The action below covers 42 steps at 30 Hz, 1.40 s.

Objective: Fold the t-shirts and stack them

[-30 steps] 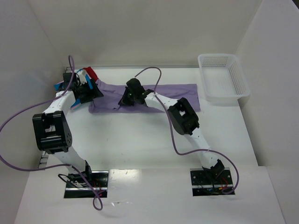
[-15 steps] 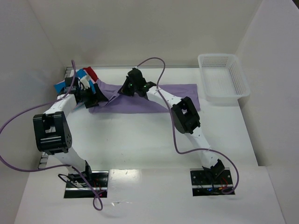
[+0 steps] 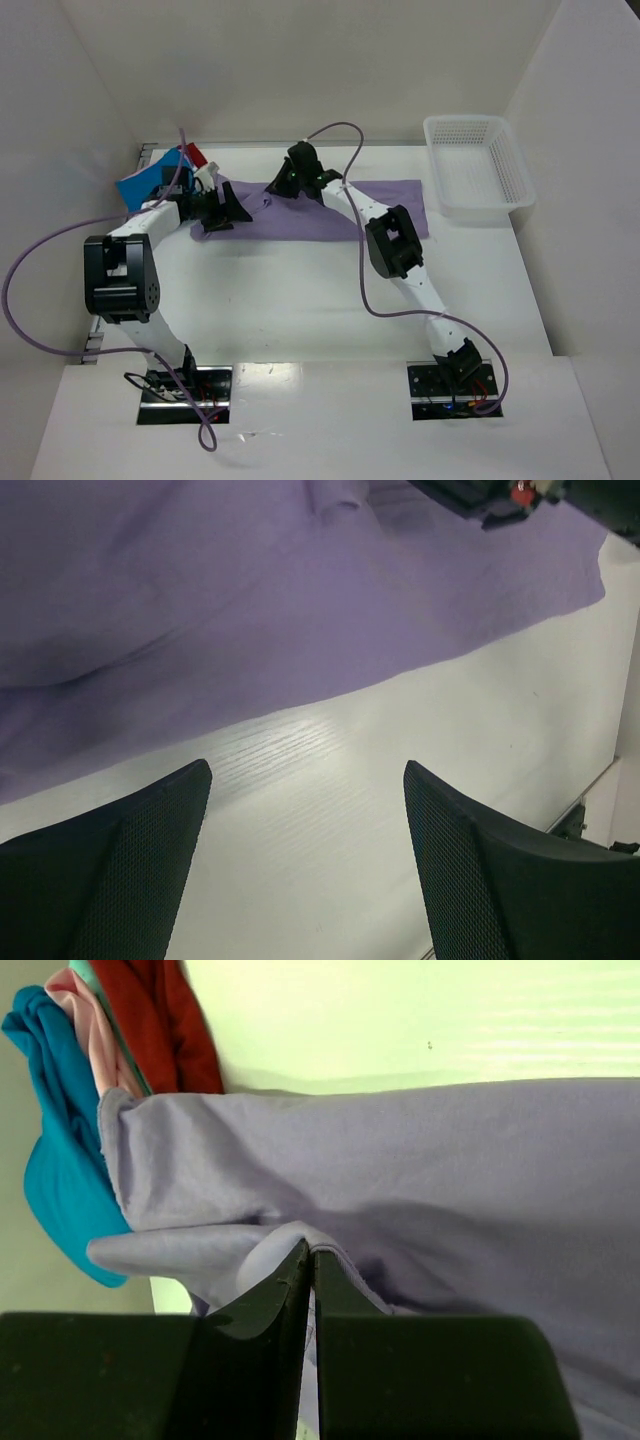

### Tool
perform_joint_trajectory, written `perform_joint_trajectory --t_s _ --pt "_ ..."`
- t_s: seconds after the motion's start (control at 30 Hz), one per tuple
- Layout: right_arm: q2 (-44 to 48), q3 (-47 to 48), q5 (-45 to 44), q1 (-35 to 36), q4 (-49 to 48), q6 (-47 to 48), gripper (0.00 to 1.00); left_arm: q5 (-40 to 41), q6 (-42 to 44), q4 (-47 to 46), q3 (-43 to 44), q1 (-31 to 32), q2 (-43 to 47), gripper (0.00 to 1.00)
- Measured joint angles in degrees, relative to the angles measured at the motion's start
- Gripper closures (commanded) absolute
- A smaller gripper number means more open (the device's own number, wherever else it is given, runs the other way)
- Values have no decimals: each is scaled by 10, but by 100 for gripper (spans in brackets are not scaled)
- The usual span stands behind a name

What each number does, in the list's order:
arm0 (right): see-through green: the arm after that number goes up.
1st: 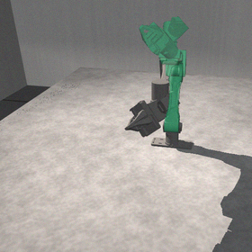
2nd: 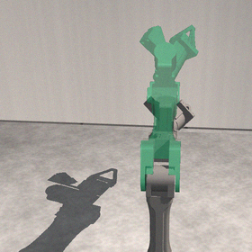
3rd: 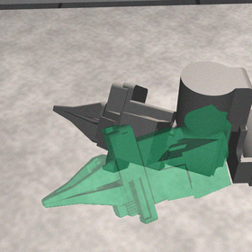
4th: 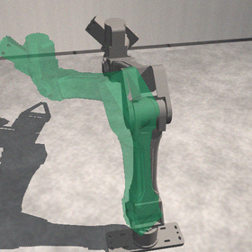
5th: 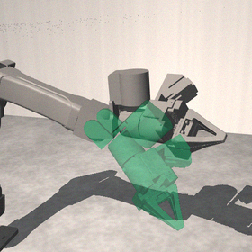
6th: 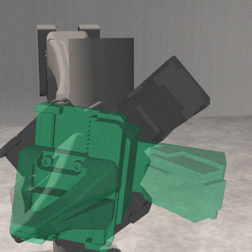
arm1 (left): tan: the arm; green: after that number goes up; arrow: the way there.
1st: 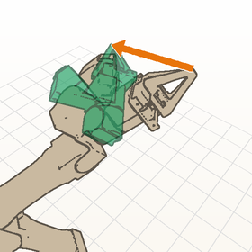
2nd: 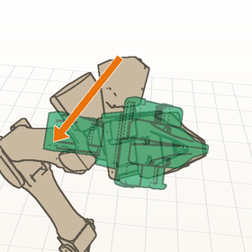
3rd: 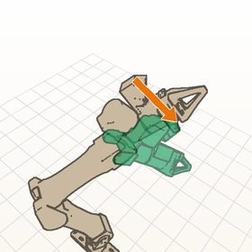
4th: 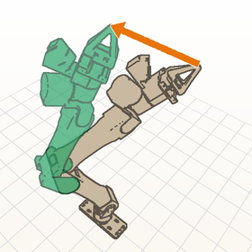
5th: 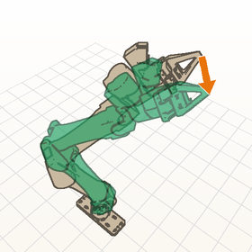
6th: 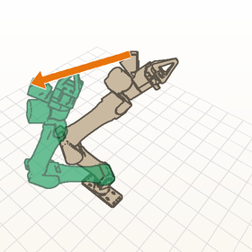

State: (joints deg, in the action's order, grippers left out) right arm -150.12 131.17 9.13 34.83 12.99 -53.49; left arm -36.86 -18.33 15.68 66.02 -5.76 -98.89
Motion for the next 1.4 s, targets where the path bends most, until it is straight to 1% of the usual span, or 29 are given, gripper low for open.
perform_joint_trajectory --t_s 0.23,0.33,0.4,0.5,0.57,0.6,0.7,0.73,0.83,0.97,1.0,1.1,1.2,1.23,1.33,1.37,1.4 --pt "-53 80 29 -1 25 4 92 12 -1 -2 2 42 -36 16" --pt "-70 114 36 -1 42 10 92 48 -14 -3 5 49 -42 16" --pt "-71 121 36 -1 53 15 92 80 -20 -2 9 48 -42 16" --pt "-71 126 35 -1 61 25 92 115 -32 -5 21 48 -42 18" --pt "-71 129 35 -1 68 31 92 132 -38 -11 27 47 -42 22" --pt "-71 129 35 -1 71 34 92 141 -42 -14 29 47 -43 22" --pt "-71 132 34 -1 80 39 92 163 -45 -13 46 49 -60 31" --pt "-71 132 33 -1 82 42 92 172 -45 -10 53 51 -71 31" --pt "-71 133 31 -1 88 50 91 193 -43 0 60 61 -93 37" --pt "-71 133 25 -1 97 56 91 210 -43 21 60 72 -98 40" --pt "-71 133 24 -1 99 56 89 213 -43 23 60 74 -98 40" --pt "-71 133 22 -1 105 58 88 227 -42 33 60 78 -98 41" --pt "-71 133 23 -1 107 59 83 243 -42 41 60 79 -98 42" --pt "-71 133 23 -1 107 60 83 248 -42 44 60 79 -98 42" --pt "-71 133 23 -1 107 63 77 260 -43 51 60 79 -98 42" --pt "-71 133 23 -1 107 64 73 262 -43 53 60 79 -98 42" --pt "-71 133 24 -1 107 66 71 265 -43 54 60 79 -99 43"
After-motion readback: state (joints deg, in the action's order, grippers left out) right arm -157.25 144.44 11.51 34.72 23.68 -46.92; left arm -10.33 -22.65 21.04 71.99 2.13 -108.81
